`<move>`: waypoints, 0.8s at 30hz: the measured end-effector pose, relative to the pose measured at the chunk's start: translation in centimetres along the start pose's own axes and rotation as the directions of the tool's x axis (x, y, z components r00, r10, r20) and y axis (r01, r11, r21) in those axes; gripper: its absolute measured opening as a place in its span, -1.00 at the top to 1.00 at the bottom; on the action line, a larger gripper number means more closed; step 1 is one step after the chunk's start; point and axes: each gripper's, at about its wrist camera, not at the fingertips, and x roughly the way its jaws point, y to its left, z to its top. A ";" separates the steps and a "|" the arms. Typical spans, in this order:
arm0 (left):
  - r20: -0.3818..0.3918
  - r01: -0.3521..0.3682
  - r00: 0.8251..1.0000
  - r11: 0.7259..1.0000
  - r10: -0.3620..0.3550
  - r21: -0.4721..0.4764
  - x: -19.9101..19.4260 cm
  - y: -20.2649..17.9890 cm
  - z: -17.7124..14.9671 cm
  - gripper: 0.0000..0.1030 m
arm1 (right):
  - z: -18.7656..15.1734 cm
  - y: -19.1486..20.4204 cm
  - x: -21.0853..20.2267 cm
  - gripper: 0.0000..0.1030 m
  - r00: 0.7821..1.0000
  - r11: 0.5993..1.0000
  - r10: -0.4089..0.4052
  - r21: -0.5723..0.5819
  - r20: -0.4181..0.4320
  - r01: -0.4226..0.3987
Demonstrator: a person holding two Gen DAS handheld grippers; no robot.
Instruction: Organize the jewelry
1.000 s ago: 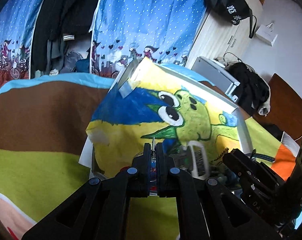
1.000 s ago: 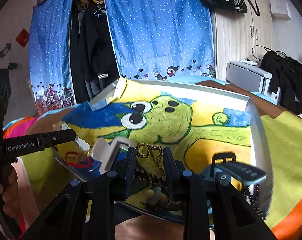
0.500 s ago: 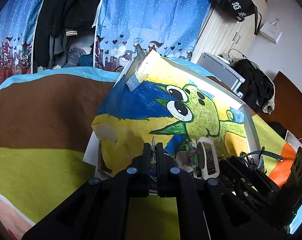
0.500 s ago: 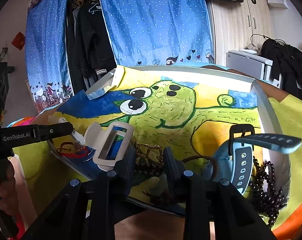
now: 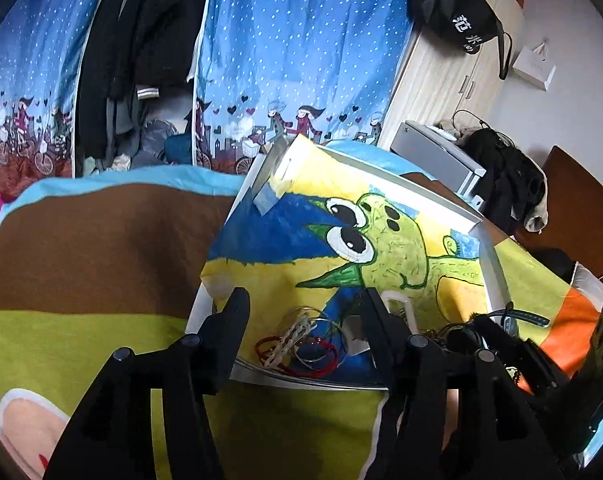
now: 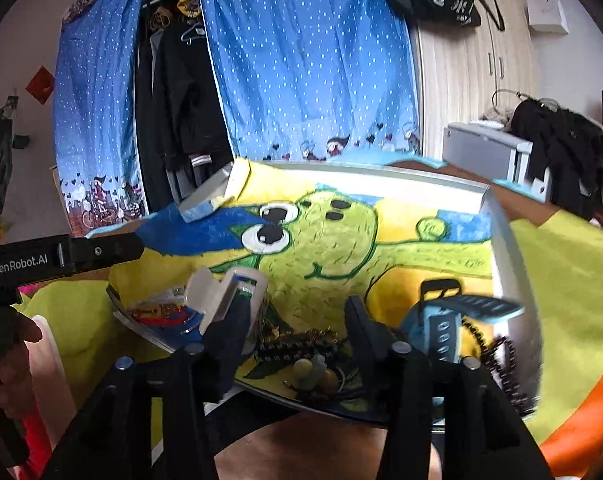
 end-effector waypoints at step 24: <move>0.152 -0.208 0.966 0.978 0.208 -0.013 -7.7 -2.3 -1.5 -0.92 | 2.3 -1.3 -10.0 -1.00 0.986 0.995 -0.088 0.058 0.144 0.081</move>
